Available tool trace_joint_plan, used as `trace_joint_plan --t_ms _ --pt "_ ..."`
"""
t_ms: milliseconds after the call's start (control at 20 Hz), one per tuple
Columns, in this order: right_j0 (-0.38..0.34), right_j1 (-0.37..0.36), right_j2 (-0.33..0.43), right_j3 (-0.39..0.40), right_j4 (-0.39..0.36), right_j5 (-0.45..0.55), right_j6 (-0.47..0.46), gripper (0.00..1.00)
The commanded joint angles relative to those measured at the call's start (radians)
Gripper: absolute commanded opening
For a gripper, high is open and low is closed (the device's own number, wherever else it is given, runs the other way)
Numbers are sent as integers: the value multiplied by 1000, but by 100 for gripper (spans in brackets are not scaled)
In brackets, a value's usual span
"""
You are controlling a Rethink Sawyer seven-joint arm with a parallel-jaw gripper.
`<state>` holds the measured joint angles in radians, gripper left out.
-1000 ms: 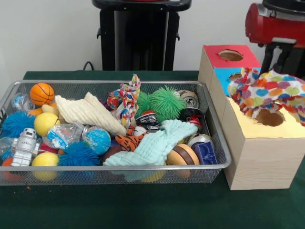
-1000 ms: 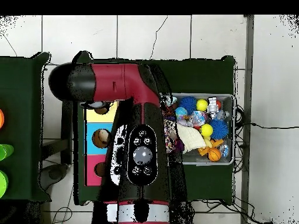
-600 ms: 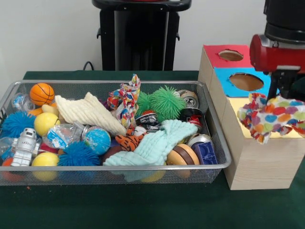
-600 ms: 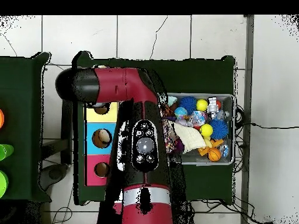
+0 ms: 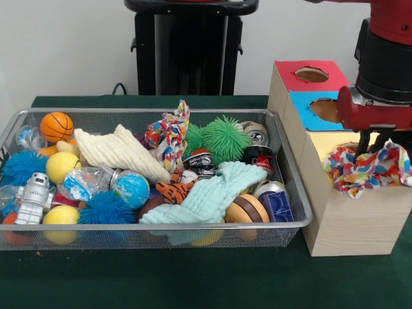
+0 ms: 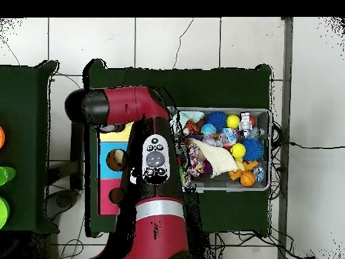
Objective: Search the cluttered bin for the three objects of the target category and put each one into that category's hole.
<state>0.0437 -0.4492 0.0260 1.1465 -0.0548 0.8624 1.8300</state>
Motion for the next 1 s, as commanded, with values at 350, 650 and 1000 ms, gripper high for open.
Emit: trace_joint_plan --t_ms 350,650,1000 --pt "-4 -69 41 116 -28 241 -22 0" --pt "-12 23 70 97 -41 126 -7 0" --pt "-22 176 93 15 -60 -8 -1 0"
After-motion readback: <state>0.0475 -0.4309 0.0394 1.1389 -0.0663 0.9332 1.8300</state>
